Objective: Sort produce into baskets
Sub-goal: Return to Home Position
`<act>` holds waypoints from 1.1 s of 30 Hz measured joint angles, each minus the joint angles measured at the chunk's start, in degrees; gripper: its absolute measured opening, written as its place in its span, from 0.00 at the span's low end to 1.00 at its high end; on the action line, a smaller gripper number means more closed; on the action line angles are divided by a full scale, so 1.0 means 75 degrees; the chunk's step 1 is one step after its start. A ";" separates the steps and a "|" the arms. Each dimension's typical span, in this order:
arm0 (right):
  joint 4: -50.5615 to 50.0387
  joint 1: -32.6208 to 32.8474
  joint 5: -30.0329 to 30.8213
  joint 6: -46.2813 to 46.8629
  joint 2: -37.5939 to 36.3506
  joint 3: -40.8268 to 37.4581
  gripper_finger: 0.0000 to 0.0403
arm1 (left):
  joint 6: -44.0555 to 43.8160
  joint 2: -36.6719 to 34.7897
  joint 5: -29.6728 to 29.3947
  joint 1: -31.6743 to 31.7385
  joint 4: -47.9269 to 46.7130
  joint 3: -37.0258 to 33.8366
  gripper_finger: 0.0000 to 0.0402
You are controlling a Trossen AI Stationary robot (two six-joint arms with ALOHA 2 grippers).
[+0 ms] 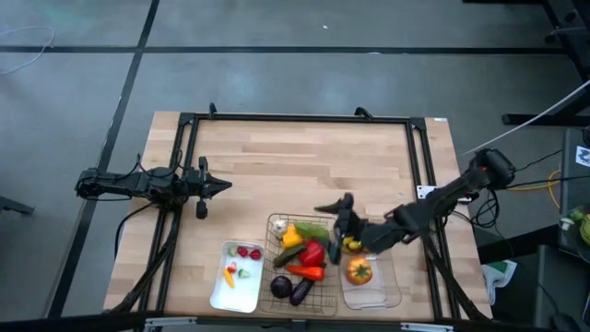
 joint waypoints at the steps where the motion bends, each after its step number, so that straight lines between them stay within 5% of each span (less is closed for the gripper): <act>1: -0.0267 -0.0130 -0.0128 0.0013 -0.0212 0.0000 0.87 | 0.0000 0.0000 0.0000 0.0000 0.0000 -0.0003 0.03; 11: -0.2558 -0.1385 -0.1445 -0.0020 -0.1933 0.0000 0.53 | 0.0000 -0.0002 0.0000 0.0000 -0.0001 -0.0001 0.03; 23: -0.4308 -0.1420 -0.0790 -0.0364 -0.3106 -0.0017 0.05 | 0.0000 -0.0003 0.0000 0.0000 -0.0001 0.0000 0.03; 33: -0.4718 -0.1420 -0.0551 -0.0428 -0.3642 -0.0320 0.03 | 0.0000 0.0000 0.0000 0.0000 0.0000 0.0000 0.03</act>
